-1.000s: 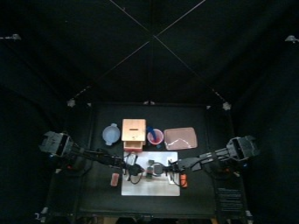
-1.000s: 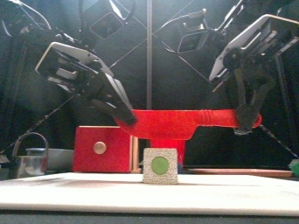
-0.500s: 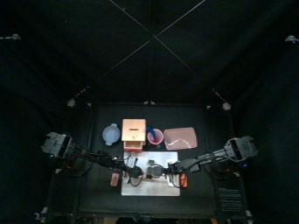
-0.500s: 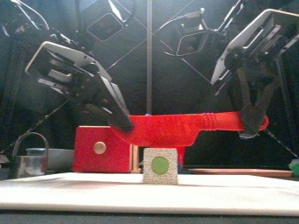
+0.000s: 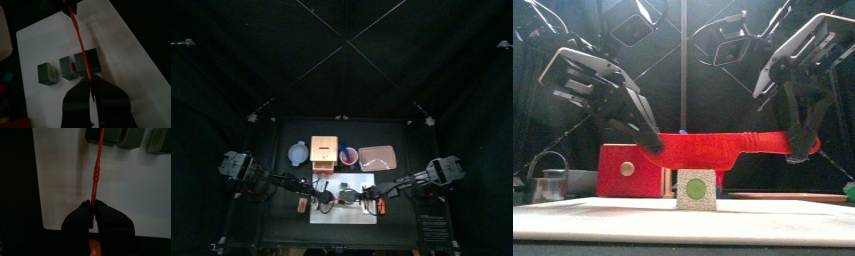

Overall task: Place sushi on board then cut the sushi with the knife then place the pieces on the plate
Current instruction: Cut the sushi into 4 pieces

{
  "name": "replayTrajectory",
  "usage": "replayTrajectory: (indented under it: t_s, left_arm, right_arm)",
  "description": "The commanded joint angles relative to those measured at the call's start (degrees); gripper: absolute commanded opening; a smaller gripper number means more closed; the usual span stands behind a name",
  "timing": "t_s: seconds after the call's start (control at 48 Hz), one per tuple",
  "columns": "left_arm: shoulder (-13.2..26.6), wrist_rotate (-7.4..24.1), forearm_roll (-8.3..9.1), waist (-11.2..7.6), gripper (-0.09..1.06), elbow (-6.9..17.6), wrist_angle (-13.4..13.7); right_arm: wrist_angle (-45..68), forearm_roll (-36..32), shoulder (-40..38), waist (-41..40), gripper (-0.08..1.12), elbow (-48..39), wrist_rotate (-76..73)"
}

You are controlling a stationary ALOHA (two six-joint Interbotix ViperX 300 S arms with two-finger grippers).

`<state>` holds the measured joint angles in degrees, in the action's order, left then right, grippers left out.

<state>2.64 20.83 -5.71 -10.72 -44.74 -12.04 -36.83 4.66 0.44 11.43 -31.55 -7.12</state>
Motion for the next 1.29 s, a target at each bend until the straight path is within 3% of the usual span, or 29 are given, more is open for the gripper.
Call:
replayTrajectory:
  t_s: [0.021, 0.229, 0.458, 0.75, 0.938, 1.042, 1.188, 1.292]
  left_arm:
    - [-0.88, 0.62, 1.14, 0.62, 0.32, 1.14, -0.62]
    - [-0.18, 0.53, 2.29, 0.97, 0.32, 0.97, -0.62]
    - [1.93, 0.26, 1.67, 0.88, 0.32, 1.05, -0.62]
    - [5.27, 0.26, -1.05, -1.32, 0.32, 2.11, -0.97]
    - [5.36, 0.26, -4.66, -4.48, 0.32, 2.46, -1.05]
    - [5.10, 0.35, -5.98, -4.66, 0.32, 2.37, -1.05]
    - [4.22, 0.62, -5.01, -4.13, 0.32, 2.29, -0.88]
    - [2.46, 0.88, -2.64, -2.11, 0.32, 2.11, -0.62]
  right_arm:
    - [1.05, -0.44, -1.23, -0.26, 0.33, 2.20, 0.26]
    - [1.32, -0.18, -0.62, -0.18, 0.33, 2.20, 0.35]
    - [2.90, 0.26, 1.14, 0.09, 0.33, 2.20, 0.26]
    - [4.66, 2.46, 3.52, 1.05, 0.33, 2.81, 0.26]
    - [4.75, 5.10, 4.31, 3.08, 0.33, 4.22, 0.18]
    - [4.66, 4.66, 4.48, 3.16, 0.33, 4.66, 0.26]
    - [3.78, 2.81, 4.13, 2.90, 0.33, 4.48, 0.26]
    - [1.93, 0.70, 3.08, 1.76, 0.33, 4.83, 0.35]
